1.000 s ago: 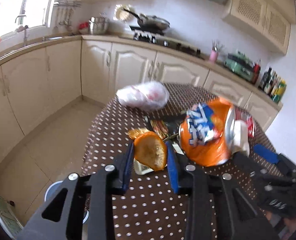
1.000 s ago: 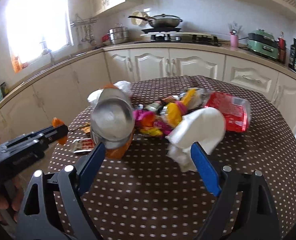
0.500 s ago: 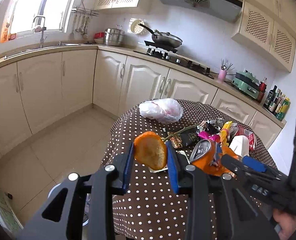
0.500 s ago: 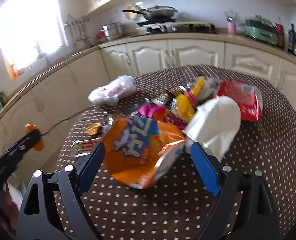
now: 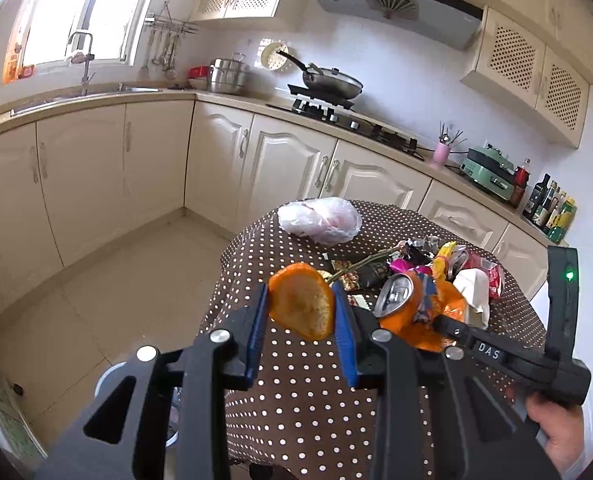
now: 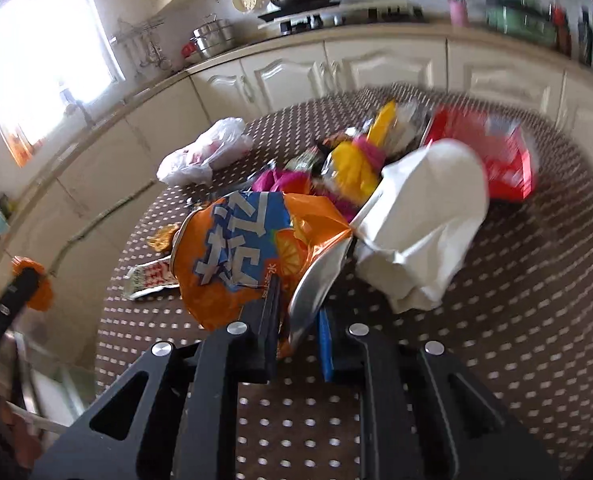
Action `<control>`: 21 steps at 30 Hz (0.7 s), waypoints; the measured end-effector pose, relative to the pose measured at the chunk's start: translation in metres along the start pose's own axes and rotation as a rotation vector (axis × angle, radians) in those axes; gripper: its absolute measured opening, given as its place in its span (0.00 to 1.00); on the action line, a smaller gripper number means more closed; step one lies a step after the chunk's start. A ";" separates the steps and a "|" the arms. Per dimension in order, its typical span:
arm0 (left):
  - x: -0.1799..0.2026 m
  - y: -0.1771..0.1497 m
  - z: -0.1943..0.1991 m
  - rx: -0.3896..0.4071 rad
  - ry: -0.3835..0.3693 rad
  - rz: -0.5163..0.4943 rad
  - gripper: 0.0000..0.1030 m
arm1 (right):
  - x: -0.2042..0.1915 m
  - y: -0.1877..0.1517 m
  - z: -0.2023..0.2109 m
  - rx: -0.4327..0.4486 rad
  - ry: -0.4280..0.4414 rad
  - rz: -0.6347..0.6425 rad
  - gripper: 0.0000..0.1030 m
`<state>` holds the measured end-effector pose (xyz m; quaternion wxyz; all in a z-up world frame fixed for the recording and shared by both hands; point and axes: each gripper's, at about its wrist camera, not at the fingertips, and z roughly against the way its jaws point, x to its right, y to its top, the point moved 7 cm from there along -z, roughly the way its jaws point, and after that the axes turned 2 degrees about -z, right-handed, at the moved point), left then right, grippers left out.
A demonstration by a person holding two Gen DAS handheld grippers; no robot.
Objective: Collect trash
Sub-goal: 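Grasp the orange peel with the left tool while the right tool grasps the orange chip bag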
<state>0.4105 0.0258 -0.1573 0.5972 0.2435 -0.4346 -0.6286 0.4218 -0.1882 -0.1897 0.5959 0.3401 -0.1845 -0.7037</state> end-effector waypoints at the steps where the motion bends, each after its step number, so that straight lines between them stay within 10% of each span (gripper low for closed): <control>1: 0.000 0.001 0.003 0.004 0.002 -0.002 0.29 | -0.002 -0.001 0.003 0.009 -0.005 0.011 0.13; 21: -0.055 0.008 0.077 0.101 0.101 0.060 0.29 | -0.098 0.001 0.066 0.214 0.073 0.247 0.11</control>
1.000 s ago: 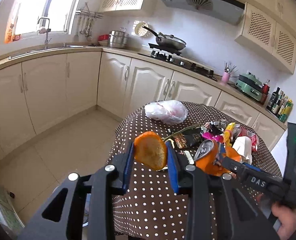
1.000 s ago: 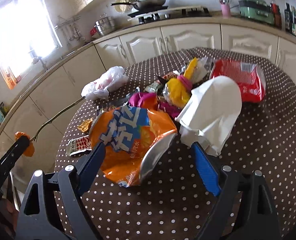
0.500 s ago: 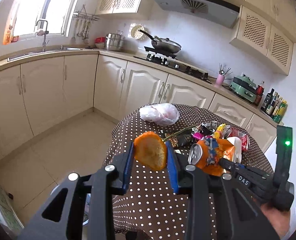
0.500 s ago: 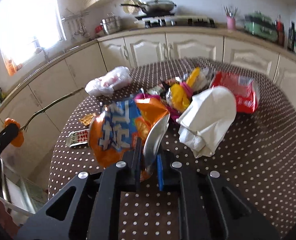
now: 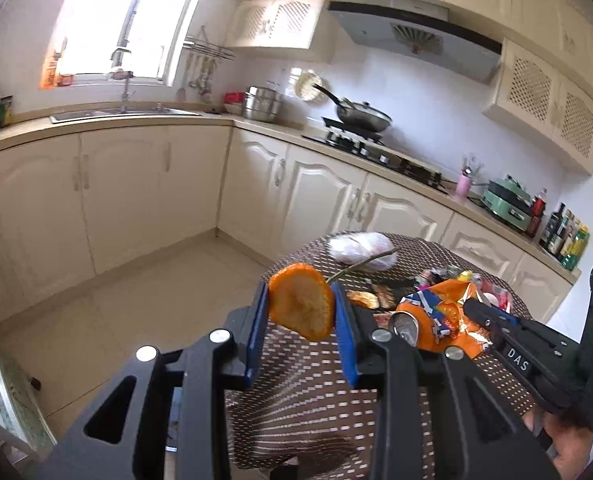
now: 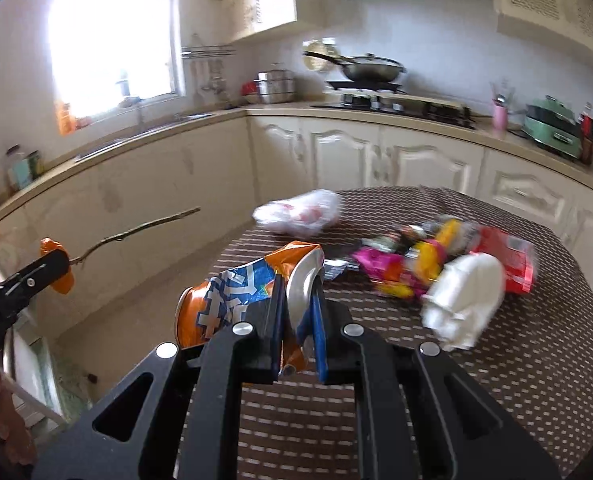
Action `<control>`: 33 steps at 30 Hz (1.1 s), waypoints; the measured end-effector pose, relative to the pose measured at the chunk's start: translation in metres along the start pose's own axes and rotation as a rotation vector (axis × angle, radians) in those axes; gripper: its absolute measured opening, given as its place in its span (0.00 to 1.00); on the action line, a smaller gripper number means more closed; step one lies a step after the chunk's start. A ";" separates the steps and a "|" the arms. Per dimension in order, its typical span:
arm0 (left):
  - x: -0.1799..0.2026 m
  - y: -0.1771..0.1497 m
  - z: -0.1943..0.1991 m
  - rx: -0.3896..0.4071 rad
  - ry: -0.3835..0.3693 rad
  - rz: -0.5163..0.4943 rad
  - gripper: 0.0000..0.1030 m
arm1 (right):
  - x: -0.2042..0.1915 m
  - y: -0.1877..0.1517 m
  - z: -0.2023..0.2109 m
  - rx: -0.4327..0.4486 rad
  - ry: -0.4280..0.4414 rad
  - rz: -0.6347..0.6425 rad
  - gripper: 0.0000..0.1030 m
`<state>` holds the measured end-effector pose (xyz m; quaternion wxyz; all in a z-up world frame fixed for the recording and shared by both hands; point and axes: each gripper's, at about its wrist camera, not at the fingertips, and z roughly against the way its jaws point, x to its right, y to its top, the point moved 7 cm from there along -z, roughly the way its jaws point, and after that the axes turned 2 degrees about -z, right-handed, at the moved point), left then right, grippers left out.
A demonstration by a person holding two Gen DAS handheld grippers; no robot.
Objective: Collect trash
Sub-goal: 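Carry the peel and chip bag over the bucket and open both tools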
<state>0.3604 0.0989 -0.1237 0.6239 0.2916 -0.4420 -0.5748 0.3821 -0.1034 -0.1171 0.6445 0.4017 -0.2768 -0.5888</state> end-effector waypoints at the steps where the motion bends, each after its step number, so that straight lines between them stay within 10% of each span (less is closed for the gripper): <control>1: -0.009 0.000 0.003 0.006 0.013 0.006 0.29 | -0.010 0.001 -0.002 -0.005 0.021 0.011 0.11; 15: -0.195 -0.057 -0.012 -0.100 0.338 0.176 0.29 | -0.191 -0.051 -0.103 -0.200 0.299 0.170 0.11; 33: -0.289 -0.192 -0.186 -0.454 0.308 0.321 0.29 | -0.220 -0.182 -0.297 -0.511 0.194 0.247 0.11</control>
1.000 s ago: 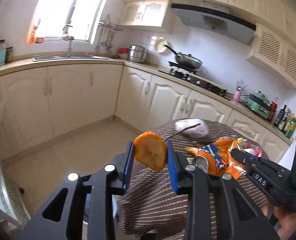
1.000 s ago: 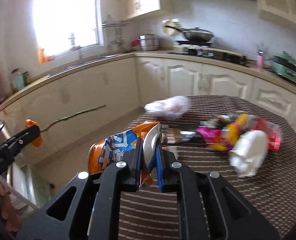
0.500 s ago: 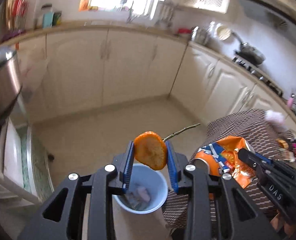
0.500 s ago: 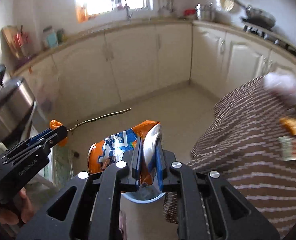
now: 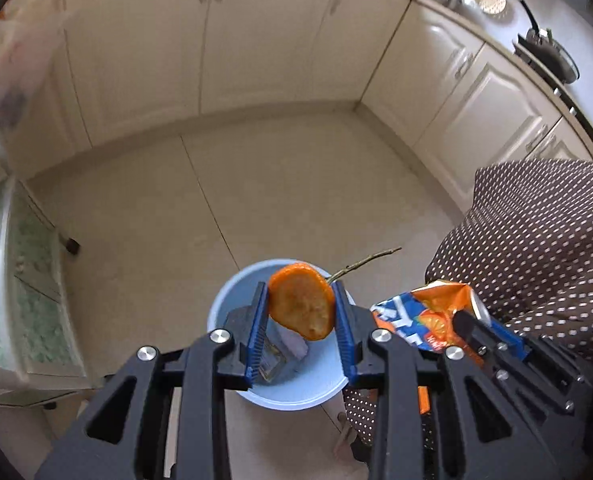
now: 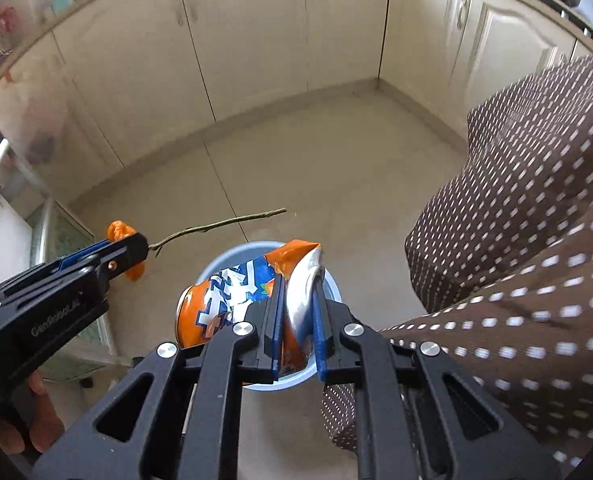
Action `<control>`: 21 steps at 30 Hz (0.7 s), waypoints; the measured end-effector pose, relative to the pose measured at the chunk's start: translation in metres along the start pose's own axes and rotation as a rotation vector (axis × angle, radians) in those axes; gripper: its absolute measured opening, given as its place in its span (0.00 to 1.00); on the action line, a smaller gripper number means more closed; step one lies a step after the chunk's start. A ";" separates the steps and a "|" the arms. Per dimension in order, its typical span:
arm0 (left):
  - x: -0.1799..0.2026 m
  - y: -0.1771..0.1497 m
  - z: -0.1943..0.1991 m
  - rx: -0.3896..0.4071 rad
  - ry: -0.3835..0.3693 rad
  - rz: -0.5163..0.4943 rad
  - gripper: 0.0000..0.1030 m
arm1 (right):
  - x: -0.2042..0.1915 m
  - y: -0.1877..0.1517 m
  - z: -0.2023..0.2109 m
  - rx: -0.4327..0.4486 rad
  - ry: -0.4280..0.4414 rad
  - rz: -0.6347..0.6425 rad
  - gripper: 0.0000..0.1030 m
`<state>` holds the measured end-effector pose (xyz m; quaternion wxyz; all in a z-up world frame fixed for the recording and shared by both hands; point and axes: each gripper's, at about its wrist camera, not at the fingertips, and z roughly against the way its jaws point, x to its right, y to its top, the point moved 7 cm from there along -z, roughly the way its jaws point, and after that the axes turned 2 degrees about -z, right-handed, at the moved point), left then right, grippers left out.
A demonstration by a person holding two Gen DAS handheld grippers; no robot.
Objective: Collect trash
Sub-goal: 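Carry the peel and chip bag over the bucket and open both tools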
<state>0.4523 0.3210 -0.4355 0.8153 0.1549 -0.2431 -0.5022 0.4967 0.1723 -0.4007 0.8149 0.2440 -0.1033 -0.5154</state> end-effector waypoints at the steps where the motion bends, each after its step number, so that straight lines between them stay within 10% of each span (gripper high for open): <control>1: 0.001 0.000 -0.008 -0.010 -0.006 -0.002 0.29 | 0.002 -0.002 -0.008 -0.014 -0.007 0.000 0.11; 9: 0.005 -0.002 -0.051 -0.039 -0.079 -0.009 0.51 | 0.003 -0.021 -0.044 -0.069 -0.032 -0.012 0.11; 21: -0.027 -0.020 -0.056 -0.101 -0.063 0.032 0.51 | -0.024 -0.023 -0.089 -0.109 -0.033 -0.001 0.11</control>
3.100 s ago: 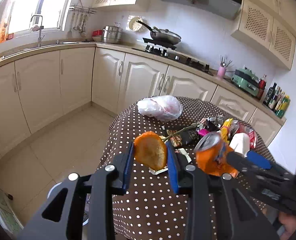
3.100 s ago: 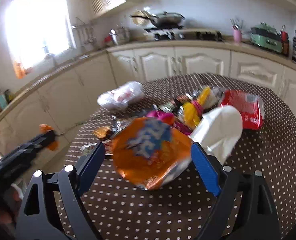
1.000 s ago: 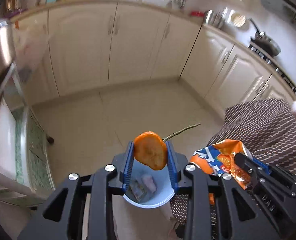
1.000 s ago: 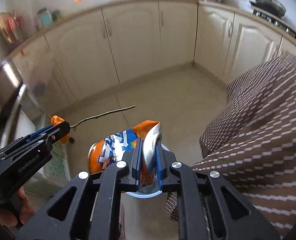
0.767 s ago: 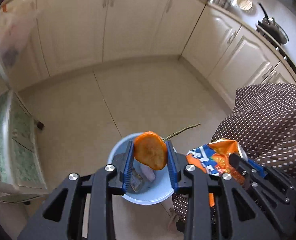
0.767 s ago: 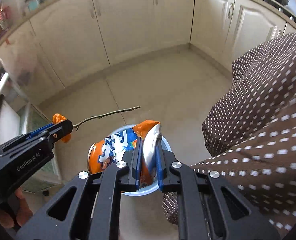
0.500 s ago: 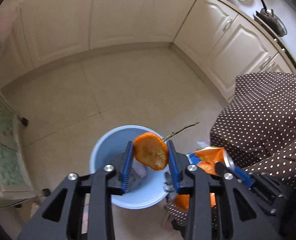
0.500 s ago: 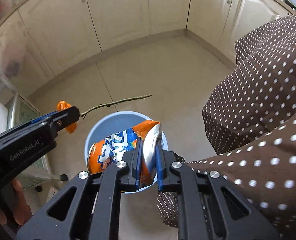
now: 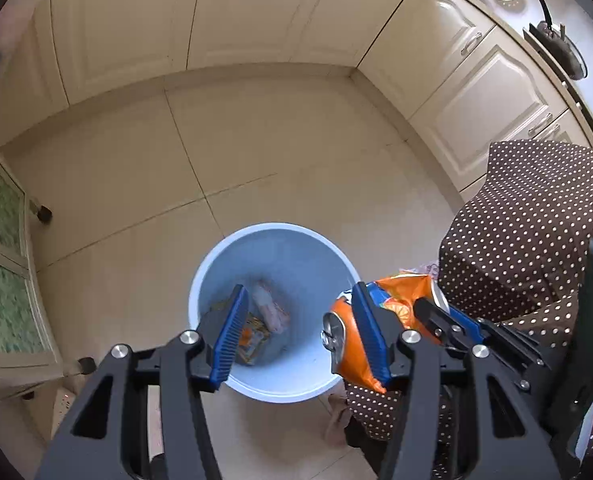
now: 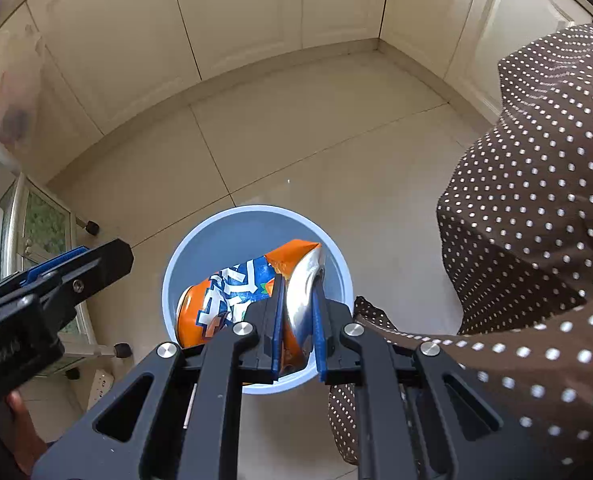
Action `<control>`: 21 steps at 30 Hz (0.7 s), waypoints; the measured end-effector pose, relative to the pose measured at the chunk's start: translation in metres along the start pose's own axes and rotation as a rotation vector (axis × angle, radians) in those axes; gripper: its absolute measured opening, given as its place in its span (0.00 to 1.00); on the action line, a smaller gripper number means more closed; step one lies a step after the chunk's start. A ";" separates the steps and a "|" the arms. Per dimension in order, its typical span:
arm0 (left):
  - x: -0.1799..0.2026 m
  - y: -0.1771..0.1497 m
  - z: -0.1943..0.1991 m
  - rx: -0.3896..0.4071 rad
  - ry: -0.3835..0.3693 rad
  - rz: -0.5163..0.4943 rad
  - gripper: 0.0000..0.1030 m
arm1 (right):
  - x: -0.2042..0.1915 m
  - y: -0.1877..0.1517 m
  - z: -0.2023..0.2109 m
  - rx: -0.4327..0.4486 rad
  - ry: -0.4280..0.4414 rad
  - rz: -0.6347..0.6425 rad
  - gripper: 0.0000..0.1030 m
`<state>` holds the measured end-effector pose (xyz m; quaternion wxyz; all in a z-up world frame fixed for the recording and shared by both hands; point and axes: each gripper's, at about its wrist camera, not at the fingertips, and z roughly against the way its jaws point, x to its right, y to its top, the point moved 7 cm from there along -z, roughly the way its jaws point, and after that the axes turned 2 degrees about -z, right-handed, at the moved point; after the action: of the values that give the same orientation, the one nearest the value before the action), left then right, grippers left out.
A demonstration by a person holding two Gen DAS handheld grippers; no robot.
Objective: Collect trash
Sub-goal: 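Carry the peel and chip bag over the bucket and open both tools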
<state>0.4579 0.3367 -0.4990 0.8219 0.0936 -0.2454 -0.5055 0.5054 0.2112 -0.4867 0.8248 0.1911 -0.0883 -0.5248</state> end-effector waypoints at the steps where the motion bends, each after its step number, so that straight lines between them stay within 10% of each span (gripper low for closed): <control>1: 0.000 0.001 0.000 0.002 0.010 -0.007 0.51 | -0.002 0.001 -0.002 -0.002 -0.002 0.004 0.11; 10: -0.007 0.002 0.004 0.007 0.002 0.021 0.51 | -0.012 0.015 -0.001 0.053 0.007 0.008 0.12; 21: 0.009 0.010 0.064 0.094 0.020 -0.058 0.51 | -0.007 0.022 0.076 0.149 -0.007 -0.005 0.41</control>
<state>0.4376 0.3396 -0.4373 0.8041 0.1444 -0.2579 -0.5158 0.4941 0.2087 -0.4076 0.8068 0.2505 -0.1294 -0.5192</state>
